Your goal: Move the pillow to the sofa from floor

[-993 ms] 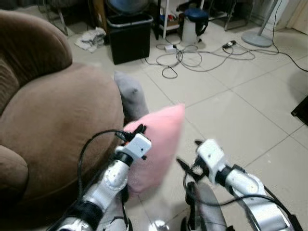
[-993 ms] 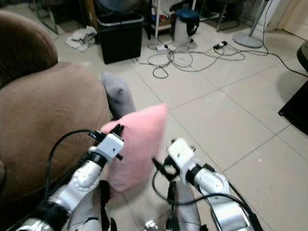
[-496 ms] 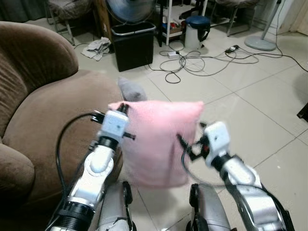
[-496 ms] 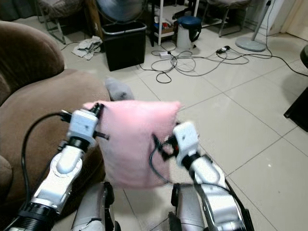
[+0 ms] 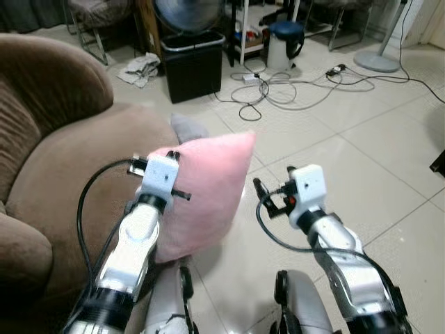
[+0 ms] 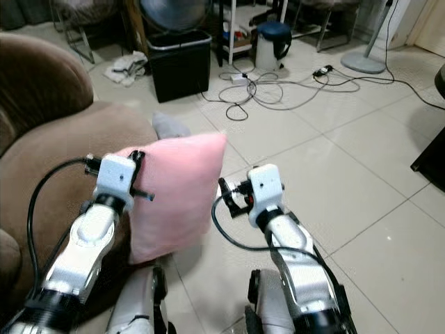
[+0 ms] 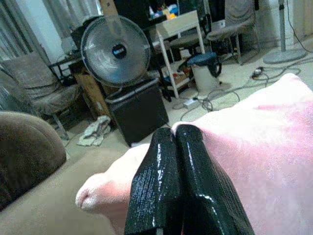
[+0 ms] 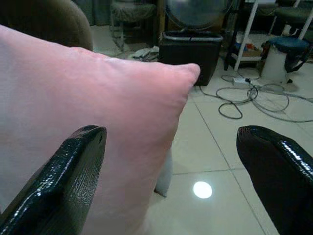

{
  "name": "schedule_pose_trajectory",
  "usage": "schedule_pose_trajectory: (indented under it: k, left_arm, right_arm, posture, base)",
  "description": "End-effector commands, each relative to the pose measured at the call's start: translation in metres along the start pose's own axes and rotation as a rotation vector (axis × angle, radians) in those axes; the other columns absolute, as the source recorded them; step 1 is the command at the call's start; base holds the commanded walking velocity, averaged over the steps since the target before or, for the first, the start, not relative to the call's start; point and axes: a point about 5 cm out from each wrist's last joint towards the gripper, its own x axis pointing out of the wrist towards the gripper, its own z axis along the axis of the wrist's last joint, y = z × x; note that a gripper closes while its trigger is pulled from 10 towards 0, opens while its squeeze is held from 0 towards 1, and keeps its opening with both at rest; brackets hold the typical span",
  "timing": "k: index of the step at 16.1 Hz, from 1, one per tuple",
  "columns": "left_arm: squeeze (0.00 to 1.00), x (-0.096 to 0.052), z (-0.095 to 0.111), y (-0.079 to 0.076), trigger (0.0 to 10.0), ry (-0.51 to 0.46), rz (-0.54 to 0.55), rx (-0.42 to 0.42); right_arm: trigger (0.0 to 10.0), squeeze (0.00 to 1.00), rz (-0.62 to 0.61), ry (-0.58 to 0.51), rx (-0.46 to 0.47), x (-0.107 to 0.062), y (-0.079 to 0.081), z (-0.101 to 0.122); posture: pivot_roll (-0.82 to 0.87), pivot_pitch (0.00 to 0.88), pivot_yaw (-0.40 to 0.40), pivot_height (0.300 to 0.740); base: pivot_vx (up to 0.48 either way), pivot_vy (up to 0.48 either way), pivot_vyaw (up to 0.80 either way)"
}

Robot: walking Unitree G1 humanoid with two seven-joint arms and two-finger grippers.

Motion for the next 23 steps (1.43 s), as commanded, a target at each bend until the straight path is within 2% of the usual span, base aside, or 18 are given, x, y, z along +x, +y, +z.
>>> schedule_pose_trajectory:
  k: [1, 2, 4, 7, 11, 17, 23]
  left_arm:
    - [0.03, 0.007, 0.015, 0.007, 10.0, -0.056, 0.04, -0.013]
    - [0.0, 0.008, 0.018, 0.005, 10.0, -0.062, 0.032, -0.021]
    - [0.0, 0.009, 0.019, 0.003, 10.0, -0.062, 0.027, -0.022]
    - [0.0, 0.007, 0.018, 0.0, 10.0, -0.055, 0.016, -0.069]
    - [0.0, 0.008, 0.019, 0.002, 10.0, -0.061, 0.035, -0.055]
    - [0.0, 0.008, 0.017, 0.0, 10.0, -0.043, 0.028, -0.058]
    - [0.0, 0.003, 0.017, -0.004, 10.0, -0.05, 0.023, -0.038]
  right_arm:
    - [10.0, 0.0, -0.019, -0.014, -0.013, 0.001, -0.004, 0.002]
    - [10.0, 0.0, -0.025, -0.017, -0.03, 0.003, -0.005, 0.003]
    - [10.0, 0.0, -0.033, -0.016, -0.04, 0.005, -0.007, 0.004]
    - [10.0, 0.0, -0.048, -0.018, -0.048, 0.009, -0.009, 0.004]
    - [10.0, 0.0, -0.055, -0.019, -0.052, 0.012, -0.009, 0.003]
    - [10.0, 0.0, -0.065, -0.01, -0.068, 0.012, -0.012, 0.002]
    - [10.0, 0.0, -0.031, 0.005, -0.07, 0.013, -0.011, 0.0]
  posture:
    - [0.03, 0.0, 0.06, 0.646]
    - [0.02, 0.0, 0.064, 0.66]
    - [0.02, 0.0, 0.065, 0.675]
    - [0.02, 0.0, 0.065, 0.705]
    - [0.02, 0.0, 0.065, 0.74]
    - [0.02, 0.0, 0.07, 0.74]
    - [0.05, 0.0, 0.022, 0.74]
  base:
    - [0.0, 0.0, 0.0]
    - [0.0, 0.0, 0.0]
    - [0.0, 0.0, 0.0]
    - [0.0, 0.0, 0.0]
    - [0.0, 0.0, 0.0]
    - [0.0, 0.0, 0.0]
    - [0.0, 0.0, 0.0]
